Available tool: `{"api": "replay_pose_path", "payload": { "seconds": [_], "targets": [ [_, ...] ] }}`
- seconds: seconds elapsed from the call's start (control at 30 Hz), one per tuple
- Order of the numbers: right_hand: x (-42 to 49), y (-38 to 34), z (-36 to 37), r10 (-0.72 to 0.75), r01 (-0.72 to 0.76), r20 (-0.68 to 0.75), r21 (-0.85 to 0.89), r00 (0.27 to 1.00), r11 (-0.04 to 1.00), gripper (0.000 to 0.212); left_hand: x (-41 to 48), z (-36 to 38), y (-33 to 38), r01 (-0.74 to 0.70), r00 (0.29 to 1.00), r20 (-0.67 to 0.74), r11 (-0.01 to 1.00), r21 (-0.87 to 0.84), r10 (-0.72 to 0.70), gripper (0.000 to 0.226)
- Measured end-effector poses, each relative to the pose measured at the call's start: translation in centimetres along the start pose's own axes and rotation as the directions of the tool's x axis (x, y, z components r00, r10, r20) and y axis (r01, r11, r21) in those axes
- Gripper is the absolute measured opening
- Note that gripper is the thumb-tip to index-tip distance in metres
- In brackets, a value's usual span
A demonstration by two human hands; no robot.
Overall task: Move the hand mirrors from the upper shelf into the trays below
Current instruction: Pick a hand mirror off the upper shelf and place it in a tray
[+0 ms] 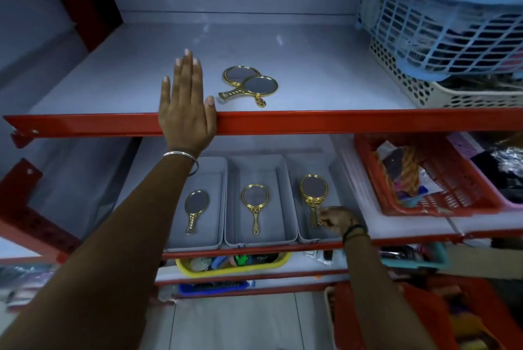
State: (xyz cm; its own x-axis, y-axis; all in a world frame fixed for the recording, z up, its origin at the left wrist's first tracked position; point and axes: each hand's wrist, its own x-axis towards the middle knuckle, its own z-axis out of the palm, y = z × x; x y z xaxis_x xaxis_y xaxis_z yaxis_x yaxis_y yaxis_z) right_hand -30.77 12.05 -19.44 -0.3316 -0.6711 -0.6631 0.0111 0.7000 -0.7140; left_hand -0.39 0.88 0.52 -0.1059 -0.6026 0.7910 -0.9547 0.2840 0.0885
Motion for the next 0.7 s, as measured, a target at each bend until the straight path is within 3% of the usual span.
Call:
{"api": "replay_pose_path", "payload": {
  "seconds": [0.13,0.23,0.33,0.43,0.57,0.7],
  "targets": [
    [1.7,0.2,1.1,0.022,-0.022,-0.072,-0.002,0.997,1.000,0.016,0.0,0.5,-0.1,-0.008,1.000,-0.026,1.000,0.009,0.008,0.062],
    [2.4,0.5,1.7,0.013,-0.033,-0.128,-0.157,0.992,0.987,0.018,0.0,0.6,-0.2,-0.013,0.999,-0.030,1.000,0.022,0.013,0.062],
    [2.4,0.5,1.8,-0.034,-0.017,-0.198,-0.252,0.980,0.968,0.042,0.1,0.6,-0.2,-0.017,0.999,-0.030,1.000,0.027,0.018,0.062],
    [-0.1,-1.1,1.1,-0.090,0.036,-0.212,-0.247,0.973,0.968,0.038,0.1,0.3,-0.2,-0.005,1.000,-0.004,1.000,0.013,0.005,0.062],
    [-6.1,-4.6,0.7,-0.312,0.329,-0.244,0.028,0.918,0.944,0.029,0.1,-0.2,-0.3,-0.015,0.999,0.040,1.000,0.000,0.015,0.062],
    [-14.3,-9.8,1.3,-0.598,0.605,-0.101,0.060,0.795,0.794,0.023,0.2,-1.2,-0.6,-0.058,0.995,0.084,0.998,0.003,0.057,0.062]
  ]
}}
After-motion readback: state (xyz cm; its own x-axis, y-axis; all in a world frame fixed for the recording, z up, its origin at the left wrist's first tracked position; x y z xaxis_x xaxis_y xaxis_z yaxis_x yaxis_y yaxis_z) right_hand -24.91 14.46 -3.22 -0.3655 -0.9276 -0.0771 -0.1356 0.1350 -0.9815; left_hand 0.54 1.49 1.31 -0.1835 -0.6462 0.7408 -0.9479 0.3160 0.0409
